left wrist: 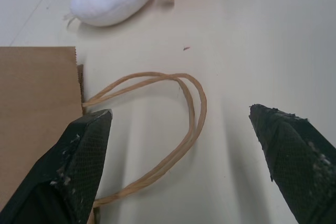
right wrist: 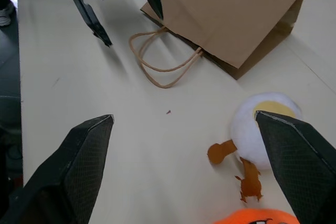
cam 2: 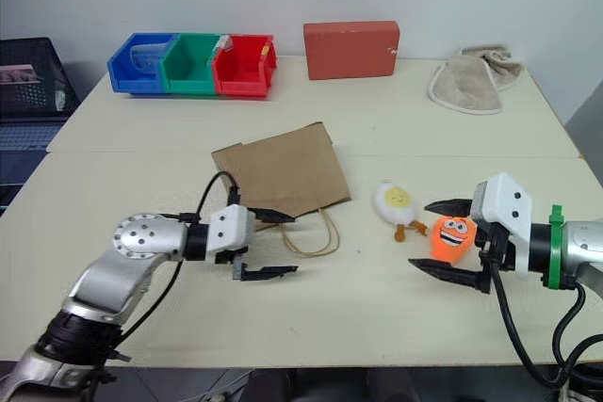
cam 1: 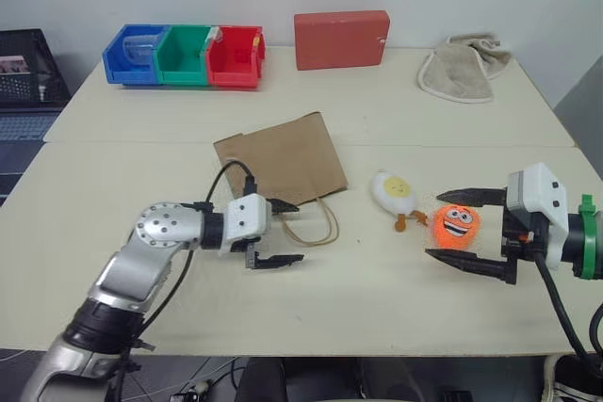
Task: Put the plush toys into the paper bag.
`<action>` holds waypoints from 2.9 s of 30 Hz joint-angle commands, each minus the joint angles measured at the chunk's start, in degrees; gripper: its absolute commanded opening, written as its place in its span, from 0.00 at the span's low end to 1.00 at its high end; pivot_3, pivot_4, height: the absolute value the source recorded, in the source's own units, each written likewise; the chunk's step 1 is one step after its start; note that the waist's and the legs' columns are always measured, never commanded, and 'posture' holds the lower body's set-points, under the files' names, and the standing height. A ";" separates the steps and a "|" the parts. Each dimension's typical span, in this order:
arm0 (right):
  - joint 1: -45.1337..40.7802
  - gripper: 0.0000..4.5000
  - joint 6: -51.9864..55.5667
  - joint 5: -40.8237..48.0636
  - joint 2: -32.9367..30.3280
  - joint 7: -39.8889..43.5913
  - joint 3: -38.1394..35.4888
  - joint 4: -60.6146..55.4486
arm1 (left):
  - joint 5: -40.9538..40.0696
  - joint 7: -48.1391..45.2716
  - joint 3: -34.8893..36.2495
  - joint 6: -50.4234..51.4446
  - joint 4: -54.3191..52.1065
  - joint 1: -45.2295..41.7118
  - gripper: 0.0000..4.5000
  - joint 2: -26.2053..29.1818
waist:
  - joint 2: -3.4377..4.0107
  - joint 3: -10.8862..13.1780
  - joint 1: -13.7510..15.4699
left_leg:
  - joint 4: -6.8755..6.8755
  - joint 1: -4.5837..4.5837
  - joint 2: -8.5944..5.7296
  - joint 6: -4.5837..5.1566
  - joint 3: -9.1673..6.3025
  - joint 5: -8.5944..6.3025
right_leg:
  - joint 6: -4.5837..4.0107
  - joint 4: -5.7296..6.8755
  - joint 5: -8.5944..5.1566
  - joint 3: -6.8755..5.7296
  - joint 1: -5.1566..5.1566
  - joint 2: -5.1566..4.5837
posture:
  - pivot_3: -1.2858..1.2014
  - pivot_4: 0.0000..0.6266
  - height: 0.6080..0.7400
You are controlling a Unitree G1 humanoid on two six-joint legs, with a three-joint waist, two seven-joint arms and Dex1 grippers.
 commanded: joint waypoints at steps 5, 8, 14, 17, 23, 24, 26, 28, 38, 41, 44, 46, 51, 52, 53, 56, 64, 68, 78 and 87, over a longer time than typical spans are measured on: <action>1.43 1.00 1.31 2.64 0.31 -1.54 -1.39 -3.92 | 4.14 0.88 -2.00 -7.12 7.44 -2.80 0.91 -3.33 | -0.01 -0.01 0.09 | 0.00 0.01 0.01 0.00 -0.02 0.00 | 0.00 0.02 0.00 -0.01 -0.01 0.00 | 0.52 0.24 1.00; 1.57 1.00 1.56 3.10 0.35 -2.20 -1.26 -4.38 | 4.85 0.38 -2.49 -9.03 10.27 -3.98 0.72 -4.37 | -0.01 -0.01 0.18 | 0.04 0.00 -0.01 0.00 -0.03 0.00 | 0.00 0.02 0.00 -0.01 0.03 -0.01 | 0.52 0.24 1.00; 2.75 1.00 1.31 3.20 0.64 -2.81 -1.31 -5.21 | 5.28 -1.13 -2.94 -11.23 13.49 -5.33 0.29 -5.21 | -0.01 -0.01 0.22 | 0.02 0.00 0.00 0.00 -0.05 0.00 | 0.00 0.02 0.00 -0.04 0.02 0.00 | 0.52 0.24 1.00; 2.92 1.00 1.21 3.12 0.79 -3.45 -1.13 -5.46 | 5.38 -1.85 -3.05 -11.82 14.34 -5.65 0.09 -5.29 | -0.01 -0.01 0.23 | 0.02 0.00 0.00 0.00 -0.06 0.00 | 0.00 0.03 0.00 -0.04 0.02 0.00 | 0.52 0.24 1.00; 1.78 1.00 2.09 1.38 1.61 -7.73 3.17 -6.90 | 0.09 -5.63 -1.65 -5.31 11.33 -7.05 0.00 -5.40 | -0.02 -0.01 0.25 | 0.03 -0.01 -0.01 0.00 -0.07 0.00 | 0.00 0.03 0.00 -0.05 0.03 0.00 | 0.52 0.24 1.00; 1.43 1.00 2.15 1.75 1.84 -8.02 3.78 -7.13 | -0.62 -6.40 -1.35 -4.17 10.67 -7.34 0.00 -4.89 | -0.02 -0.01 0.19 | 0.03 -0.01 0.00 0.00 -0.07 0.00 | 0.00 0.03 0.00 -0.05 0.02 0.00 | 0.52 0.24 1.00; 0.02 0.96 2.19 2.29 3.23 -9.40 5.60 -7.34 | -3.29 -8.17 -0.27 -0.01 8.83 -8.13 0.00 -3.51 | -0.02 -0.01 0.13 | 0.02 -0.01 0.00 0.00 -0.07 0.00 | 0.00 0.03 0.00 -0.05 0.02 0.01 | 0.52 0.24 1.00; -1.42 0.87 2.27 2.54 4.71 -10.87 7.17 -7.34 | -5.86 -9.40 0.70 4.03 7.20 -8.78 0.00 -2.34 | -0.02 -0.01 -0.09 | 0.02 -0.01 0.05 0.00 -0.09 0.00 | 0.00 0.05 0.00 -0.07 0.01 0.05 | 0.52 0.24 1.00; -16.26 0.04 -3.53 -15.60 24.59 -21.14 34.30 4.92 | -18.41 -10.66 6.79 22.85 5.09 -14.72 0.00 -1.33 | -0.13 -0.03 -0.83 | 0.02 -0.01 0.06 -0.01 -0.13 0.01 | 0.01 0.08 0.00 -0.10 -0.04 0.07 | 0.52 0.24 1.00; -20.03 0.01 -7.83 -22.44 30.94 -23.28 39.53 13.39 | -21.18 -10.14 8.10 26.69 4.13 -15.76 0.00 -1.51 | -0.13 -0.03 -0.83 | 0.00 -0.04 0.07 -0.01 -0.16 0.01 | 0.00 0.12 0.00 -0.14 -0.11 0.08 | 0.52 0.24 1.00; -23.52 0.01 -12.42 -27.39 37.29 -26.14 41.12 22.08 | -22.01 -9.72 8.35 28.56 3.12 -16.10 0.00 -1.19 | -0.13 -0.03 -0.79 | -0.03 -0.07 0.08 -0.01 -0.20 0.01 | 0.00 0.12 0.00 -0.19 -0.15 0.07 | 0.52 0.24 1.00; -24.40 0.01 -14.06 -29.34 39.39 -26.48 41.39 24.93 | -22.18 -9.44 8.39 29.38 2.66 -16.24 0.00 -1.14 | -0.12 -0.03 -0.58 | -0.03 -0.11 0.07 -0.02 -0.21 0.02 | -0.01 0.12 0.00 -0.21 -0.18 0.06 | 0.52 0.24 1.00; -26.23 0.01 -20.41 -36.25 45.82 -29.89 43.63 34.64 | -26.60 -5.22 11.22 35.48 1.52 -18.65 0.00 -3.05 | -0.13 -0.03 -0.56 | -0.03 -0.14 0.08 -0.02 -0.28 0.02 | -0.01 0.13 0.00 -0.29 -0.19 0.06 | 0.52 0.24 1.00; -26.51 0.01 -21.82 -37.85 46.87 -31.17 43.78 36.45 | -27.18 -4.51 11.52 36.41 1.29 -18.96 0.00 -3.24 | -0.13 -0.03 -0.65 | -0.03 -0.14 0.07 -0.03 -0.28 0.02 | -0.01 0.15 0.00 -0.28 -0.20 0.06 | 0.52 0.24 1.00; -26.63 0.01 -23.03 -39.05 47.94 -32.33 43.71 38.03 | -27.55 -4.08 11.67 37.08 0.97 -19.13 0.00 -3.24 | -0.12 -0.03 -0.66 | -0.03 -0.14 0.08 -0.02 -0.28 0.02 | -0.01 0.15 0.00 -0.28 -0.20 0.06 | 0.52 0.24 1.00; -26.74 0.01 -26.34 -42.00 50.33 -35.17 43.01 41.31 | -28.44 -3.14 12.06 38.53 0.43 -19.54 0.00 -3.10 | -0.12 -0.03 -0.72 | -0.04 -0.14 0.08 -0.03 -0.27 0.02 | -0.01 0.17 0.00 -0.27 -0.22 0.05 | 0.52 0.24 1.00; -28.35 0.01 -32.83 -46.74 55.68 -41.38 41.54 50.16 | -31.51 -0.80 13.96 42.38 0.86 -21.70 0.00 -3.01 | -0.12 -0.03 -0.79 | -0.03 -0.14 0.08 -0.03 -0.27 0.02 | -0.01 0.20 0.00 -0.27 -0.23 0.06 | 0.52 0.24 1.00; -28.66 0.01 -30.62 -46.76 57.91 -41.36 40.99 52.67 | -31.64 0.89 15.32 42.85 1.88 -23.23 0.00 -3.09 | -0.12 -0.03 -0.76 | -0.03 -0.13 0.08 -0.04 -0.28 0.02 | -0.01 0.20 0.00 -0.27 -0.23 0.05 | 0.52 0.24 1.00; -28.24 0.01 -21.94 -44.52 61.51 -40.26 37.74 52.86 | -27.80 2.16 17.51 35.93 7.52 -31.66 0.00 -2.05 | -0.12 -0.03 -0.78 | -0.04 -0.11 0.08 -0.05 -0.29 0.03 | -0.02 0.22 0.01 -0.29 -0.23 0.06 | 0.52 0.24 1.00; -28.33 0.01 -20.00 -45.44 62.89 -40.81 37.09 52.78 | -24.72 6.82 21.09 26.28 15.08 -42.67 0.00 -3.69 | -0.12 -0.03 -0.94 | -0.09 -0.09 0.07 -0.08 -0.25 0.04 | -0.02 0.20 0.01 -0.26 -0.23 0.05 | 0.52 0.24 1.00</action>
